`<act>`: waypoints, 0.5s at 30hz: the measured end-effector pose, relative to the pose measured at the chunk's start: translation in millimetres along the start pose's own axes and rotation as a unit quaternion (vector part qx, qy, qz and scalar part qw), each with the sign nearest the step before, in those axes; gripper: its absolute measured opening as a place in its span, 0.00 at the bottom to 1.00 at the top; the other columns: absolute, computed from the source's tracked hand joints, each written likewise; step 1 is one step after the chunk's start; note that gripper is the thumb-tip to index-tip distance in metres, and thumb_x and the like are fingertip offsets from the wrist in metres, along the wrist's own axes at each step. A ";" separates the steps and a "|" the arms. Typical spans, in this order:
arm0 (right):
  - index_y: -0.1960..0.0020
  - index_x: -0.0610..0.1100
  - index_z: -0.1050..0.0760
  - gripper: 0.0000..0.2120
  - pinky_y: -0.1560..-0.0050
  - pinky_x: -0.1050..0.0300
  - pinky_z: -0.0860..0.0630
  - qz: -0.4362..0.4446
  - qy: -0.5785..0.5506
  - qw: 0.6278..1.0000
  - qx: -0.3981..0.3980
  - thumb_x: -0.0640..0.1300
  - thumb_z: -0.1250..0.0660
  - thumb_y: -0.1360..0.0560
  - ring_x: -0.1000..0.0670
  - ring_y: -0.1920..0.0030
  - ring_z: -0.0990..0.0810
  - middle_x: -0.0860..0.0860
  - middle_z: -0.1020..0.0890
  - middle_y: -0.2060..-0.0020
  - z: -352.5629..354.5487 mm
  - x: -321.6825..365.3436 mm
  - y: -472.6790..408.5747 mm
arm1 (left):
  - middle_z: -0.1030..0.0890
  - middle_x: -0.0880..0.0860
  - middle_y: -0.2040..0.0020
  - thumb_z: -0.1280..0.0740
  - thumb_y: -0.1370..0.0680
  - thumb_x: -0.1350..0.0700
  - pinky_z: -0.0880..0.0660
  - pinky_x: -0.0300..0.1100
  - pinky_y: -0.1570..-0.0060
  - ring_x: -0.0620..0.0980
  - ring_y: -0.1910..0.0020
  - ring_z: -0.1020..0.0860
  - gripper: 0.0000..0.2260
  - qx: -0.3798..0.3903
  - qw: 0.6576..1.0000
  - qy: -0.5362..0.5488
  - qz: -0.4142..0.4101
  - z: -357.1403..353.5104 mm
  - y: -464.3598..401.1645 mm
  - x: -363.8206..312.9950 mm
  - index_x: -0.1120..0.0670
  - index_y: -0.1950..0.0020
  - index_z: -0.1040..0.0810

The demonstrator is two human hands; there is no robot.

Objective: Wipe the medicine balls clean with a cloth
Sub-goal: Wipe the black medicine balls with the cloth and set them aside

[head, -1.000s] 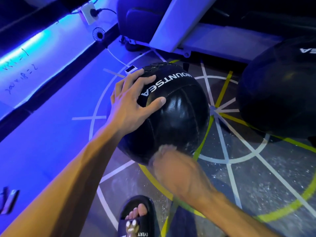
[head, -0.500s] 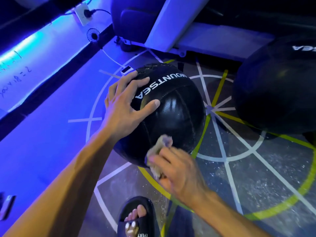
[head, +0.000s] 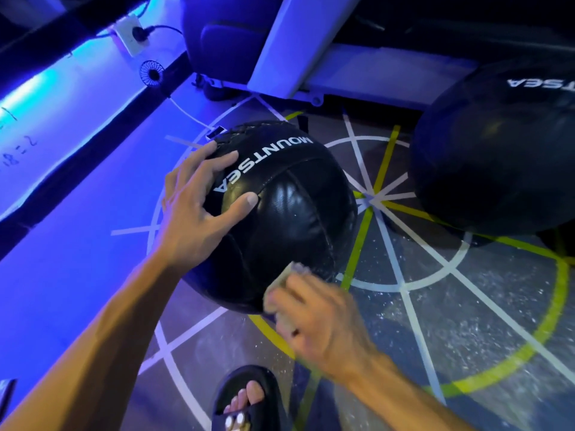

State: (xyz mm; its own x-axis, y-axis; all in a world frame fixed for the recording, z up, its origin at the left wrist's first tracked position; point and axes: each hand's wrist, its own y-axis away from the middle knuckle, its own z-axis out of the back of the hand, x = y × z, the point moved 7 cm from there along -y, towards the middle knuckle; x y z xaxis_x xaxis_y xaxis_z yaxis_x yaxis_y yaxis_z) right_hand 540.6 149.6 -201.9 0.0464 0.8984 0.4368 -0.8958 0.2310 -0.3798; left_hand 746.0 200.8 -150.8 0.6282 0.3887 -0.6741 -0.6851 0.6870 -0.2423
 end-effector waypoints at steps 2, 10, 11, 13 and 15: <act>0.55 0.52 0.24 0.13 0.64 0.63 0.30 -0.103 -0.013 0.993 -0.052 0.38 0.26 0.34 0.56 0.59 0.26 0.56 0.25 0.58 23.1 -36.2 -1.1 | 0.36 0.36 0.23 0.32 0.28 0.32 0.46 0.28 0.29 0.38 0.26 0.43 0.30 -0.005 1.000 0.007 0.008 4.5 1.4 4.8 0.37 0.27 0.28; 0.55 0.47 0.26 0.08 0.63 0.66 0.36 -0.153 -0.099 0.972 -0.148 0.41 0.33 0.34 0.55 0.61 0.30 0.57 0.27 0.59 48.3 -40.5 -25.8 | 0.35 0.37 0.23 0.32 0.29 0.32 0.45 0.25 0.33 0.35 0.27 0.44 0.31 -0.001 1.000 0.023 0.014 5.0 2.0 3.5 0.39 0.27 0.27; 0.56 0.46 0.27 0.08 0.63 0.65 0.36 -0.157 -0.093 0.973 -0.142 0.40 0.33 0.34 0.53 0.62 0.31 0.55 0.27 0.59 34.4 -42.4 -13.7 | 0.35 0.37 0.23 0.32 0.29 0.32 0.45 0.24 0.33 0.34 0.27 0.44 0.31 -0.001 1.000 0.023 0.013 4.9 2.1 3.2 0.39 0.27 0.27; 0.58 0.46 0.30 0.09 0.64 0.62 0.34 -0.210 -0.137 0.960 -0.127 0.38 0.32 0.34 0.52 0.63 0.31 0.55 0.28 0.61 10.5 -59.0 17.2 | 0.35 0.37 0.23 0.32 0.29 0.32 0.45 0.22 0.34 0.30 0.28 0.44 0.31 -0.002 1.000 0.024 0.009 4.4 2.2 3.1 0.39 0.27 0.27; 0.58 0.50 0.34 0.14 0.66 0.59 0.33 -0.280 -0.189 0.938 -0.080 0.36 0.32 0.32 0.53 0.64 0.30 0.57 0.29 0.63 -7.9 -75.7 42.6 | 0.35 0.37 0.23 0.32 0.29 0.32 0.45 0.24 0.32 0.28 0.28 0.45 0.31 -0.005 1.000 0.026 0.009 4.1 3.2 4.5 0.39 0.27 0.27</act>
State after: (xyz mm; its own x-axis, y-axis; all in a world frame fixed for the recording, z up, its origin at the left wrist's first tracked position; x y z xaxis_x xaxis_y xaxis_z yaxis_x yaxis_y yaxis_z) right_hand 502.4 94.3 -257.6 0.3025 0.4302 0.8505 -0.6983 0.7074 -0.1094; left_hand 748.2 207.3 -151.9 0.5962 0.3679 -0.7136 -0.6995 0.6743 -0.2368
